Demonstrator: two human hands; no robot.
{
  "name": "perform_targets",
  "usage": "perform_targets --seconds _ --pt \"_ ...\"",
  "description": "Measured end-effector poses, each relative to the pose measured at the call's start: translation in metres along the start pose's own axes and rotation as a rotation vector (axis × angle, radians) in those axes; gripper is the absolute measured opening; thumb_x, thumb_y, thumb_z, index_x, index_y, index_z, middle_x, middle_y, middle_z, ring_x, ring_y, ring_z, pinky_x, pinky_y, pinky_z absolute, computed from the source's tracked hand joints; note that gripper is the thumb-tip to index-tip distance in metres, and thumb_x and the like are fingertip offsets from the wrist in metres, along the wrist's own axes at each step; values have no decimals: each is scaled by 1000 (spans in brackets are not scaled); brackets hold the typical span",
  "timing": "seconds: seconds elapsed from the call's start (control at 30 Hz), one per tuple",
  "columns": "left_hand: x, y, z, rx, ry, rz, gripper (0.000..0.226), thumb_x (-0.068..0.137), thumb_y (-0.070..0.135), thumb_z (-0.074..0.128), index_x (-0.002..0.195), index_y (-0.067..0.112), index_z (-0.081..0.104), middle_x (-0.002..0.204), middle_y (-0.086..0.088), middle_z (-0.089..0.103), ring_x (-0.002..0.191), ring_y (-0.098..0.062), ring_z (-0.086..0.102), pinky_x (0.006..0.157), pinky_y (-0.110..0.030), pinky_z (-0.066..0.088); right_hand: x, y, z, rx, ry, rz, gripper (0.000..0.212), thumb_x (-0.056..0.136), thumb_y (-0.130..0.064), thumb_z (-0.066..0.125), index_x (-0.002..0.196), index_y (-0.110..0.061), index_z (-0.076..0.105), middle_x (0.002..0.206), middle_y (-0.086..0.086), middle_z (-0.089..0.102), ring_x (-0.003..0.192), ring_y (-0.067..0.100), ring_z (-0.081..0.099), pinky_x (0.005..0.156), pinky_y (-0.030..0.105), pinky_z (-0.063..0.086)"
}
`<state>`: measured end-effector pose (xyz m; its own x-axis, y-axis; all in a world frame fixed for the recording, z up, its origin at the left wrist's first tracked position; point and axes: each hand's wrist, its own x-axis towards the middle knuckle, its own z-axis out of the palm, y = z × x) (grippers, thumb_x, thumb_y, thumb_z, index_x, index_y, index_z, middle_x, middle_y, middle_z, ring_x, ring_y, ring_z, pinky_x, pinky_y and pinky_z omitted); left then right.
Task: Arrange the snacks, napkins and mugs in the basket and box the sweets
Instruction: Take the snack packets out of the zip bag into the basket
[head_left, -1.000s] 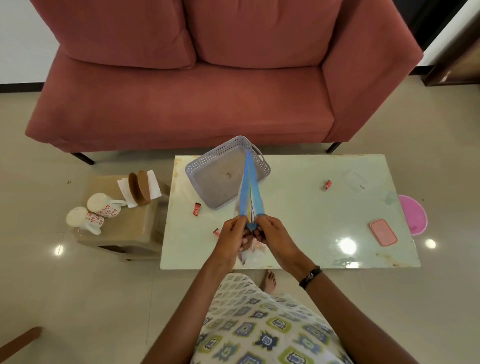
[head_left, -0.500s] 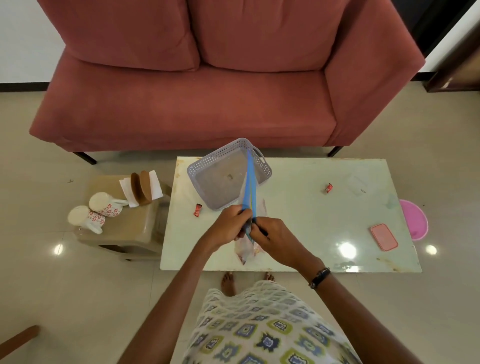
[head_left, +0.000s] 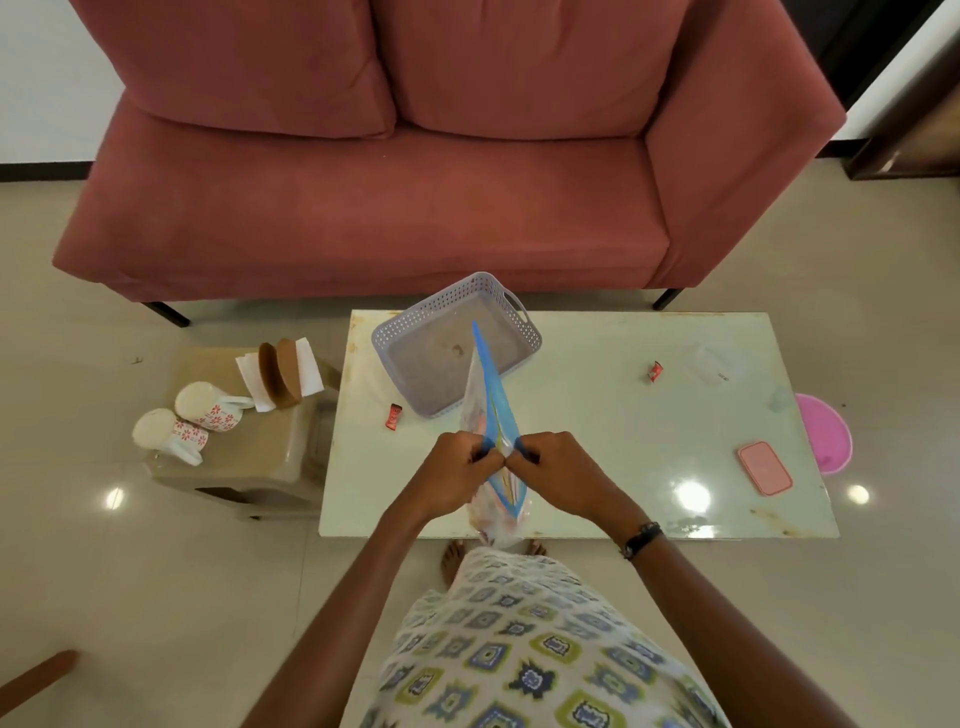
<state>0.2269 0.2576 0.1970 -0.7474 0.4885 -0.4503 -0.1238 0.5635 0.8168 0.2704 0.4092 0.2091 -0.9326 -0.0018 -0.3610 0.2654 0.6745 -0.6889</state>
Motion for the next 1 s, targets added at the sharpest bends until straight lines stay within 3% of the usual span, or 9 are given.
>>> perform_targets --seconds 0.13,0.23,0.3,0.37,0.5,0.6,0.7,0.83,1.0 --pt "-4 -12 1 257 159 34 40 87 18 55 52 14 37 46 2 33 45 -12 28 45 -23 21 -1 17 -3 -113 168 101 38 85 -18 52 53 -12 32 48 5 34 52 24 26 46 27 24" --pt "-3 -17 -4 307 176 -24 36 86 21 53 55 10 40 48 -2 34 51 -22 34 52 -32 28 -4 23 -10 -114 130 43 36 89 -22 51 58 -9 39 53 11 45 50 29 38 47 28 26" --pt "-2 -11 -5 372 120 -47 34 84 25 54 58 10 40 51 -4 37 54 -27 41 53 -34 32 -7 20 -10 -131 78 -16 39 92 -26 52 59 -11 36 55 15 47 51 23 33 47 26 24" --pt "1 -2 -3 490 112 -10 31 85 30 56 65 10 42 59 -4 44 61 -31 50 56 -34 35 -9 16 -8 -172 31 -59 43 93 -30 51 58 -14 33 56 16 47 51 21 31 47 26 21" --pt "19 9 2 672 162 87 23 90 30 52 83 9 46 88 -16 60 85 -35 58 61 -35 34 -14 11 -5 -154 -24 -62 45 93 -30 51 54 -20 31 50 -1 42 46 13 33 46 20 23" --pt "28 9 3 608 99 96 22 91 22 49 76 10 38 79 -14 55 80 -35 55 60 -33 32 -15 15 -10 -181 1 8 41 93 -31 49 57 -13 39 58 9 55 53 23 47 49 29 35" --pt "25 10 7 465 53 110 24 90 18 54 72 8 42 61 -1 42 63 -24 44 58 -33 31 -11 17 -16 -347 11 77 36 93 -30 45 62 -15 35 64 3 46 62 22 45 52 29 32" --pt "19 9 17 362 44 112 16 88 15 57 78 2 58 75 -15 63 66 -27 53 62 -36 42 -1 9 -7 -434 -33 -34 18 94 -24 45 86 -10 52 81 5 47 74 23 47 62 32 35" --pt "15 0 2 310 127 80 23 81 9 60 62 9 47 54 -2 45 51 -16 39 56 -29 31 3 23 -8 -400 96 -20 25 93 -16 42 77 -4 56 82 17 61 77 35 55 62 32 31"
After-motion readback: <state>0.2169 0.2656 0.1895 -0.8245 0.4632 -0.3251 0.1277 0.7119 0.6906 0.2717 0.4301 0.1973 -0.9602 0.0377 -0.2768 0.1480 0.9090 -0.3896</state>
